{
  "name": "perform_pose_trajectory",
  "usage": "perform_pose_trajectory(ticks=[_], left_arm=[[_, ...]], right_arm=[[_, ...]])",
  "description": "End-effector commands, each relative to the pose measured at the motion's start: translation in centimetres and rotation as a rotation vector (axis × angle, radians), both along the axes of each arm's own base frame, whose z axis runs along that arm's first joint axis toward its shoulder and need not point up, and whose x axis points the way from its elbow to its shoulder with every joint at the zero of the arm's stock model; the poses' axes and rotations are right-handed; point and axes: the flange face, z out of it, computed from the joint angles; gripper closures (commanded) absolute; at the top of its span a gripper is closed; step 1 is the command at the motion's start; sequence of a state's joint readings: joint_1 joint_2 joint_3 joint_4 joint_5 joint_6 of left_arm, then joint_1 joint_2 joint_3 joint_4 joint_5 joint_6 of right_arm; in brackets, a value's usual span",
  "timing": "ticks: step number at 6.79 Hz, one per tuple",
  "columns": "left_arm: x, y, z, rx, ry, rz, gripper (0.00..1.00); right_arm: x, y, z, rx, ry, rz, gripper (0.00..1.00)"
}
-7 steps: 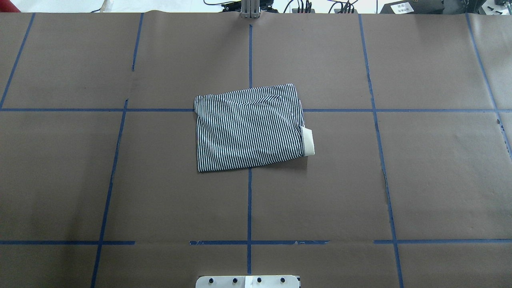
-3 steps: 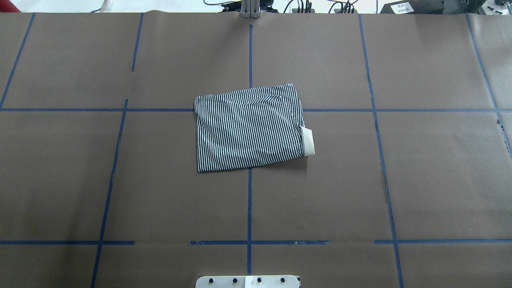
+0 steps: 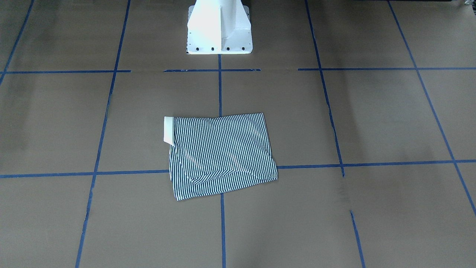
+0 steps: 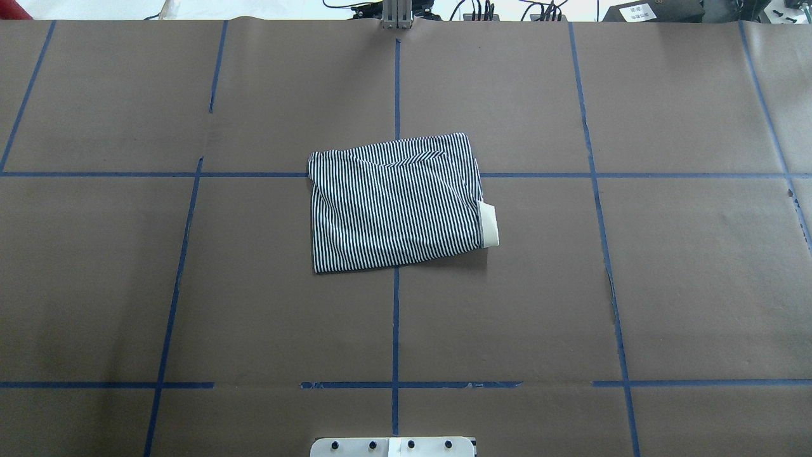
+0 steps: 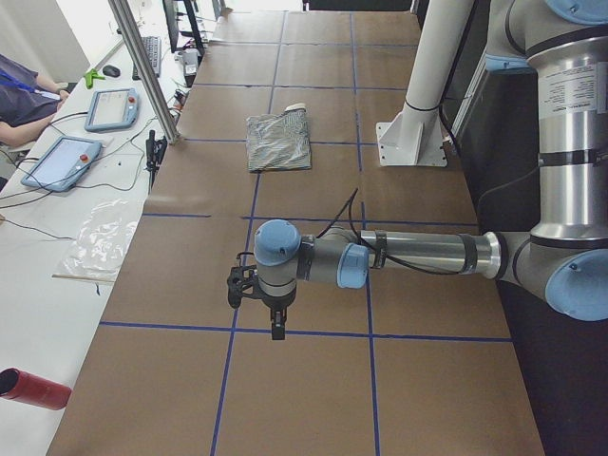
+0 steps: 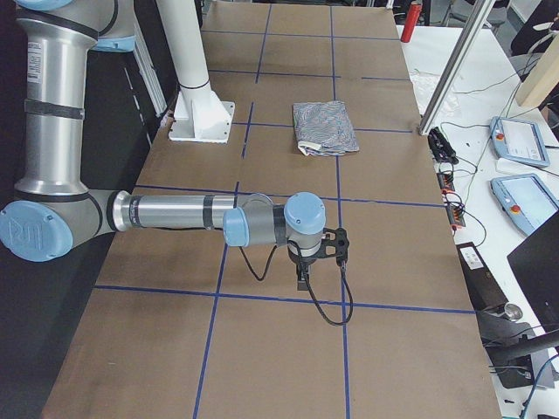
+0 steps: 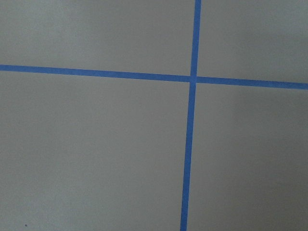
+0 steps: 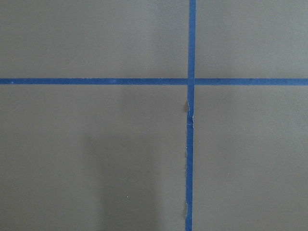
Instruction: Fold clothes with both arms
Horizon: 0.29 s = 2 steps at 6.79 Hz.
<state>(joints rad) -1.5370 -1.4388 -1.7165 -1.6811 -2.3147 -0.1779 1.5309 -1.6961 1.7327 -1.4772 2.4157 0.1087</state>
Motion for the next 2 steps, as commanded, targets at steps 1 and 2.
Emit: perform_pose_trajectory(ticks=[1,2], left_arm=[[0.00,0.00,0.07,-0.002,0.000,-0.001,0.00],[0.00,0.00,-0.01,-0.001,0.000,-0.001,0.00]], right_arm=[[-0.02,-0.07,-0.35,0.010,-0.004,-0.002,0.00],[-0.05,-0.16,-0.82,0.019,-0.007,-0.003,0.00]])
